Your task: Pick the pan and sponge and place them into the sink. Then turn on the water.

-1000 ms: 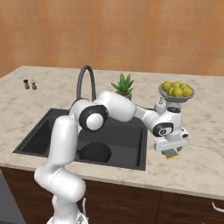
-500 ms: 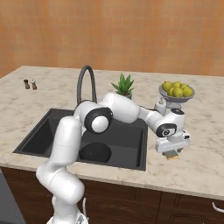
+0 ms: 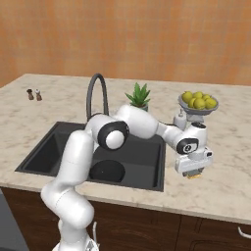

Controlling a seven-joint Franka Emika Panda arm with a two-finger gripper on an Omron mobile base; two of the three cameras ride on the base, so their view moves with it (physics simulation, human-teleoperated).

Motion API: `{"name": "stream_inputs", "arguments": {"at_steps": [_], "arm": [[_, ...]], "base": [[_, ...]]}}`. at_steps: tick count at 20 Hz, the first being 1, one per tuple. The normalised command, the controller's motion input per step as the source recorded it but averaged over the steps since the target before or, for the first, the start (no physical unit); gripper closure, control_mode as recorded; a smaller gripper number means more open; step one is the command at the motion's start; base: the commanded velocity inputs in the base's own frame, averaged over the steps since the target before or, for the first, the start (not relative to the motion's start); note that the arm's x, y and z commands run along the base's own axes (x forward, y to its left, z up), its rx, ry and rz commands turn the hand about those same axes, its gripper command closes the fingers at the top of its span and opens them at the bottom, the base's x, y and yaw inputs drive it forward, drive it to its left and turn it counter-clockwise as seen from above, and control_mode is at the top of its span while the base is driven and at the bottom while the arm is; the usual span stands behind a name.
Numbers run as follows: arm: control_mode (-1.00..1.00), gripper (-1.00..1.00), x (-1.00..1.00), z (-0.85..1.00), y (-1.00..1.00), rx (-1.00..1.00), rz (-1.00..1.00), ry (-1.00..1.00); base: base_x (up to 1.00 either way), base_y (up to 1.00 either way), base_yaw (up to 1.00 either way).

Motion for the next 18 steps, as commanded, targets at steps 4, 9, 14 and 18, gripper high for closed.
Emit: {"name": "stream_inputs", "arguments": {"at_steps": [4, 9, 14, 18], "arm": [[-1.0, 1.0, 0.0, -0.26, 0.06, 0.0, 0.01, 0.04], [-1.0, 1.0, -0.08, 0.0, 0.13, 0.0, 0.03, 0.0], [-1.0, 1.0, -0.21, 0.33, 0.94, 0.0, 0.16, 0.02], [-1.0, 1.0, -0.11, 0.19, 1.0, 0.0, 0.26, 0.0]], "base": [[0.0, 0.0, 0.0], [0.0, 0.0, 0.0], [0.0, 0.0, 0.0], [0.0, 0.0, 0.0]]}}
